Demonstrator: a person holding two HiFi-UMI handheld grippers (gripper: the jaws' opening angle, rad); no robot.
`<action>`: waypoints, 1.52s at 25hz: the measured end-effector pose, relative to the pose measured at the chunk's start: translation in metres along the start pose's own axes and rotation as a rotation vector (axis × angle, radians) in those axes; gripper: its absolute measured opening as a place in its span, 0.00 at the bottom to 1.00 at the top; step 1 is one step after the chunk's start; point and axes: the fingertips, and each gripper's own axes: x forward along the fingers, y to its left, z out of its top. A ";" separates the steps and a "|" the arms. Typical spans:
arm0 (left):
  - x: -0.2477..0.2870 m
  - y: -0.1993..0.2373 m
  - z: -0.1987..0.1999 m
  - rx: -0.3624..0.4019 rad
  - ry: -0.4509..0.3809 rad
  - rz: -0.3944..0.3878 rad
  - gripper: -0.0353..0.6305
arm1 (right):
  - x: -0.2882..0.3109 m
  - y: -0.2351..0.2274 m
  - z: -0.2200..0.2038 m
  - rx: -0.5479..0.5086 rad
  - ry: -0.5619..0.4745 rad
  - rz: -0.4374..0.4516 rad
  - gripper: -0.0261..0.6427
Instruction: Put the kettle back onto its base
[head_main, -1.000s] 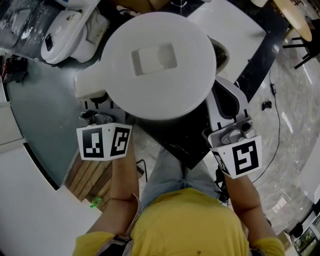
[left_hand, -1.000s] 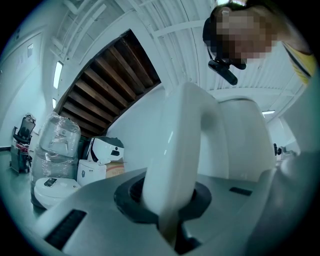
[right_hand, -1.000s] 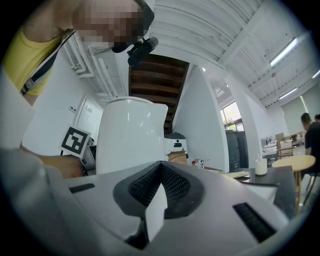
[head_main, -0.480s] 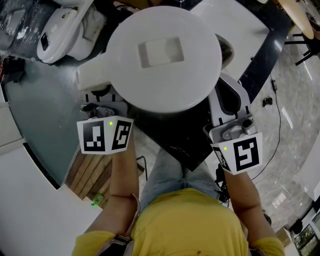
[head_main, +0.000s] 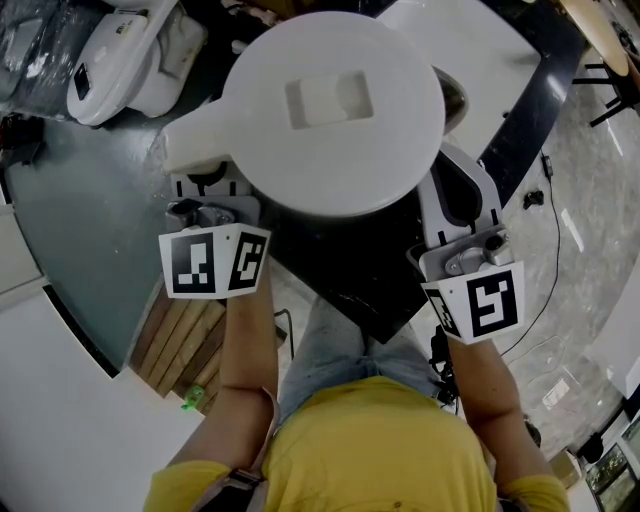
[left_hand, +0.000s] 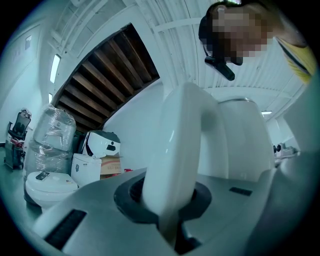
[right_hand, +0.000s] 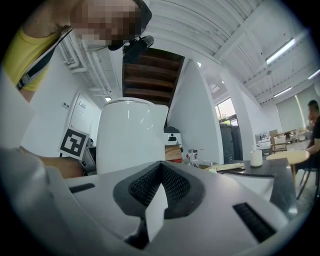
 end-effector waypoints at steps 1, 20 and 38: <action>0.001 0.000 -0.001 0.001 -0.002 -0.002 0.12 | 0.000 -0.001 -0.001 0.001 0.001 -0.002 0.05; 0.003 0.004 -0.025 -0.016 0.017 0.001 0.12 | 0.005 -0.002 -0.009 -0.037 0.026 -0.011 0.05; -0.021 0.010 -0.049 0.115 0.206 0.123 0.29 | 0.005 -0.002 -0.007 -0.099 0.064 -0.094 0.05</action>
